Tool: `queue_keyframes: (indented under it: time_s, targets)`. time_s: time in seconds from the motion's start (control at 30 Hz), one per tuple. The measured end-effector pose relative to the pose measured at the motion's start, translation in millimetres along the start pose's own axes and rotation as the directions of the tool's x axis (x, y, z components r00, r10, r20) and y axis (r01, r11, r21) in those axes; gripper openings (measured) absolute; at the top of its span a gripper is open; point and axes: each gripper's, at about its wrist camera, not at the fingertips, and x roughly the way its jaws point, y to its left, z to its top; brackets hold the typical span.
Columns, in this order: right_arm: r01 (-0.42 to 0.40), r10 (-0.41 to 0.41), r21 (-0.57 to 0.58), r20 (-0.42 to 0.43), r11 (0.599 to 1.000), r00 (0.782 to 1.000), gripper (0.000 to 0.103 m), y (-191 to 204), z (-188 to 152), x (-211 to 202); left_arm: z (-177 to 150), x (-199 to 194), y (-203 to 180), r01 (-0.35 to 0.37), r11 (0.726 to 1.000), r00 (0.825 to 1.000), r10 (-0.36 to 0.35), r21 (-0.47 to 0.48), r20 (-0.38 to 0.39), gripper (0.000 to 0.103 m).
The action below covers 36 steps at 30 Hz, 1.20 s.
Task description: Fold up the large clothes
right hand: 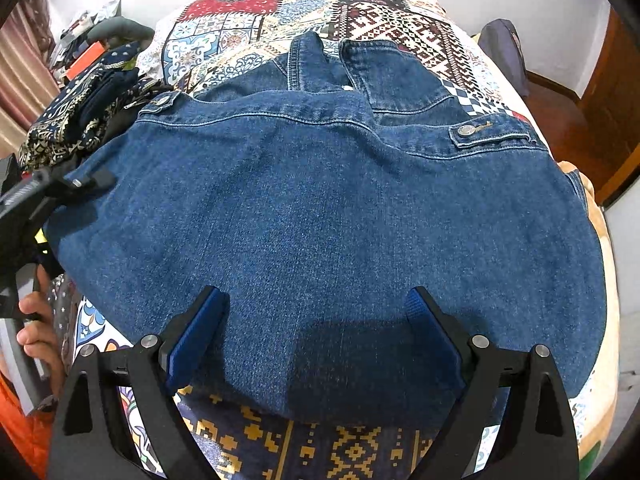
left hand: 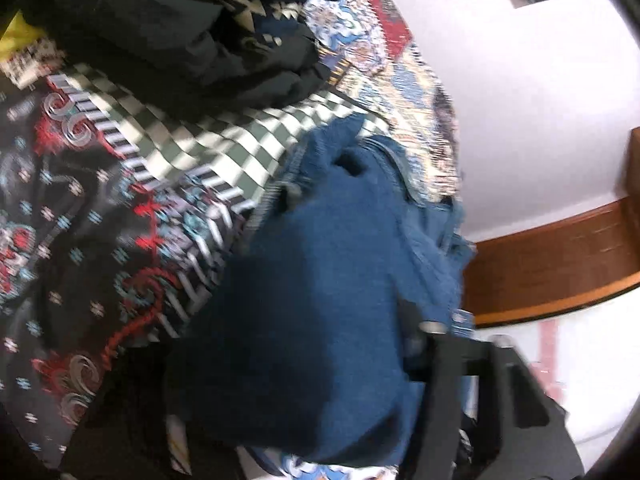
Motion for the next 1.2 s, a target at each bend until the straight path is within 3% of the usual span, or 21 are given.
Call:
queue_keyframes:
  time_s: [0.17,0.27,0.4,0.57,0.67,0.8,0.9,0.97,1.1,1.2]
  targets:
    - [0.016,-0.016,-0.009,-0.024,1.0,1.0,0.091,0.0,4.0,-6.2,5.3,-13.9,-23.0,-0.029,0.996,0.999,0.026,0.079,0.04,0.03]
    - [0.044,-0.045,-0.032,-0.007,0.999,0.999,0.091,1.8,10.6,-17.8,7.8,-39.9,-56.2,0.011,0.986,0.996,-0.026,0.167,0.089,0.028]
    - [0.042,-0.04,-0.031,0.053,0.999,0.998,0.091,8.6,27.4,-40.3,8.1,-75.9,-100.6,0.01,0.955,0.982,-0.065,0.296,0.175,0.027]
    - [-0.052,0.055,-0.042,0.086,0.998,0.995,0.091,41.4,44.6,-47.4,16.7,-136.5,-128.1,-0.022,0.929,0.94,-0.107,0.37,0.324,0.027]
    - [-0.116,0.121,-0.097,0.046,0.989,0.992,0.091,81.2,46.4,-29.0,23.6,-163.7,-127.8,-0.088,0.923,0.914,-0.075,0.374,0.399,0.027]
    - [-0.172,0.171,-0.17,-0.02,0.97,0.985,0.091,129.0,41.7,2.8,24.4,-170.7,-117.7,-0.187,0.912,0.896,0.006,0.365,0.444,0.026]
    - [-0.228,0.208,-0.156,-0.136,0.961,0.969,0.091,139.5,35.9,32.9,21.8,-151.2,-107.7,-0.244,0.906,0.898,0.076,0.346,0.434,0.026]
    - [-0.229,0.203,-0.169,-0.158,0.959,0.966,0.091,137.7,32.4,39.8,20.0,-140.3,-101.3,-0.251,0.91,0.902,0.097,0.33,0.42,0.026]
    - [-0.255,0.229,-0.204,-0.144,0.945,0.963,0.091,118.2,29.6,17.5,16.4,-133.0,-109.2,-0.253,0.909,0.902,0.098,0.332,0.421,0.026]
    - [-0.212,0.205,-0.176,-0.06,0.961,0.977,0.091,79.6,29.8,-9.8,10.0,-129.1,-126.8,-0.231,0.907,0.908,0.071,0.352,0.413,0.026]
